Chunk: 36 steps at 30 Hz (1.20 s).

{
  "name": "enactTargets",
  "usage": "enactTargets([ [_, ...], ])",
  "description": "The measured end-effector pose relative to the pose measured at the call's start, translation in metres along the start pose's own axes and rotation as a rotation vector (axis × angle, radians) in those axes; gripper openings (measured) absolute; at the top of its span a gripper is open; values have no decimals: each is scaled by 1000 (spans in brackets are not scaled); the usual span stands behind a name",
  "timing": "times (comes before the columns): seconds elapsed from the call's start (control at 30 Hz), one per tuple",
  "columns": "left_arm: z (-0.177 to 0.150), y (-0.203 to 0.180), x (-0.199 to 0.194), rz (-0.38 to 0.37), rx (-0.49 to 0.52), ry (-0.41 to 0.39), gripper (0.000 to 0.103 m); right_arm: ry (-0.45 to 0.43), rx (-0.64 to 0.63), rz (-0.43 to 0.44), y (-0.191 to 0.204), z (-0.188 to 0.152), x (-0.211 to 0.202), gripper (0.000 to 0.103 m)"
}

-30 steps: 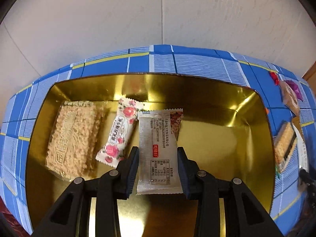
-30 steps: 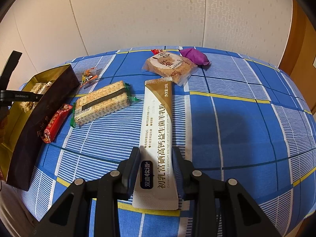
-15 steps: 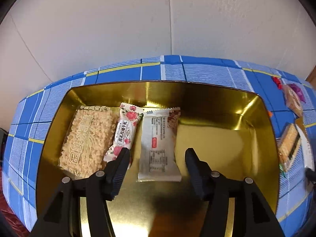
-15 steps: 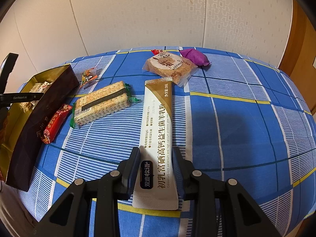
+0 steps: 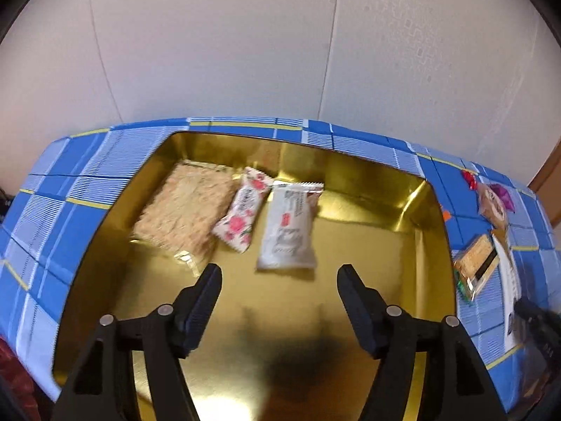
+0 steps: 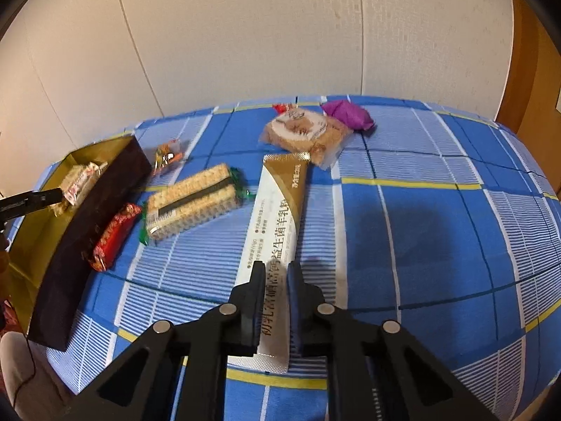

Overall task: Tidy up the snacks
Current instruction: 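Carry the milk stick pack into the gold tray and open the right gripper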

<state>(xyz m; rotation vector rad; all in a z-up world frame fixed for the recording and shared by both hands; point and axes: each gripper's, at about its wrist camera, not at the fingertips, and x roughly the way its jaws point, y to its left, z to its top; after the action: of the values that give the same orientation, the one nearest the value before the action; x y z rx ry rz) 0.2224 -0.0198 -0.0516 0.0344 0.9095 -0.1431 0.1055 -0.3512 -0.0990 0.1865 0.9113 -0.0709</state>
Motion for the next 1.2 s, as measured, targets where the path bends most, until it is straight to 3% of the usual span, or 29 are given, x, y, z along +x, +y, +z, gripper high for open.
enactTargets([
  [0.07, -9, 2, -9, 21, 11, -22, 72, 5, 22, 8, -1, 1, 2, 14],
  [0.17, -19, 12, -18, 1, -35, -38, 75, 10, 74, 27, -5, 3, 4, 26],
  [0.3, -29, 16, -27, 5, -49, -63, 75, 29, 106, 42, -3, 4, 11, 34],
  [0.5, -40, 4, -39, 42, 33, -116, 76, 23, -25, -80, 24, 3, 18, 39],
  [0.63, -49, 1, -44, 45, 47, -136, 80, 13, -107, -133, 37, 1, 22, 34],
  [0.77, -60, 6, -51, -8, 27, -170, 80, 8, -61, -111, 30, 2, 19, 26],
  [0.97, -77, 12, -64, -34, 29, -205, 85, -73, -18, -89, 21, 4, -2, 25],
  [1.03, -79, 17, -61, -73, 0, -181, 88, -111, 11, -60, 17, 5, -11, 25],
  [1.2, -81, 23, -53, -39, -11, -147, 88, -144, 101, 81, 15, 8, -21, 25],
])
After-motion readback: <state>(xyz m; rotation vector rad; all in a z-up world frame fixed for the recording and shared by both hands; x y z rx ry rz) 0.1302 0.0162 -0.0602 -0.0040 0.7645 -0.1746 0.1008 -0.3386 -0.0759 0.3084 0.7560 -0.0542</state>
